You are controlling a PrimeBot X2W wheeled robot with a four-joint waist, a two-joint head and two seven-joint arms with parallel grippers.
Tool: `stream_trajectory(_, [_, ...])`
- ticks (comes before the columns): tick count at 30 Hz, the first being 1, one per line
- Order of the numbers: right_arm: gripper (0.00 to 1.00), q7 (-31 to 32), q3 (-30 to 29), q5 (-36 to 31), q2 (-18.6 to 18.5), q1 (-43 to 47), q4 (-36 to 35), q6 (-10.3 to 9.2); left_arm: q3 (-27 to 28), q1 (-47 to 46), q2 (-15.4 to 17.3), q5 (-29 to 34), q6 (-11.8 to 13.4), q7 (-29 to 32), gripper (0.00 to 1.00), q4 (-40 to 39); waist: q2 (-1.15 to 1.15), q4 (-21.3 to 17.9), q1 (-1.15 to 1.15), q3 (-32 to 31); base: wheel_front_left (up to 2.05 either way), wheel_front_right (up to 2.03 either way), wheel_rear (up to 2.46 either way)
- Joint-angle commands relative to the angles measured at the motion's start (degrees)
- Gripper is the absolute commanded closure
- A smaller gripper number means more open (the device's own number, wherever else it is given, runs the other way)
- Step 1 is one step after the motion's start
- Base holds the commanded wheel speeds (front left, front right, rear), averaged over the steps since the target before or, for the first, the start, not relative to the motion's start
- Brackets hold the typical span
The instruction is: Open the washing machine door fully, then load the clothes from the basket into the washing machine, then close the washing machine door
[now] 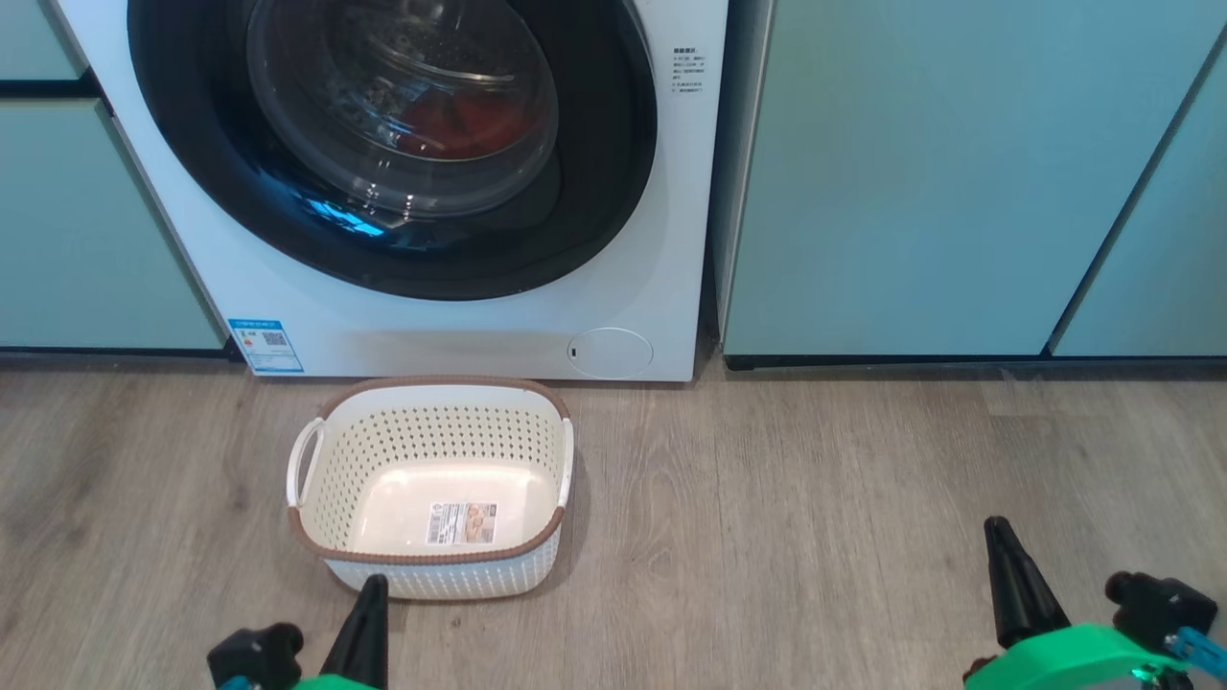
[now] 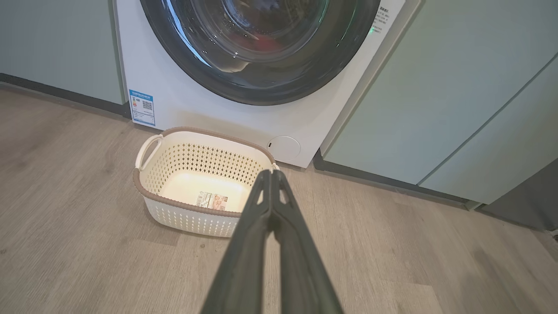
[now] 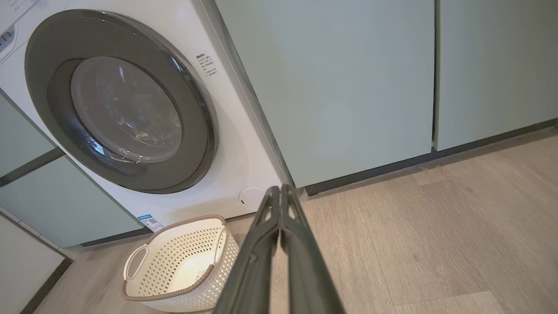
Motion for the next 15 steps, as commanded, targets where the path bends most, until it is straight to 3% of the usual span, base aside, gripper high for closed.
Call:
stream_trajectory(1, [1.00,0.4,-0.1,2.1,-0.2,-3.1,-2.2,0.00,1.0,-3.0,0.1,-1.9,-0.5,0.6,1.00,-1.7,0.00,0.0,0.00,0.1,0.00,0.00,0.00])
stream_trajectory(15, [1.00,2.6,-0.3,10.1,-0.2,-4.2,-2.4,-0.01,2.4,-4.5,0.2,-10.1,-1.3,2.7,1.00,-1.5,0.00,-0.1,0.00,0.8,0.00,0.00,0.00])
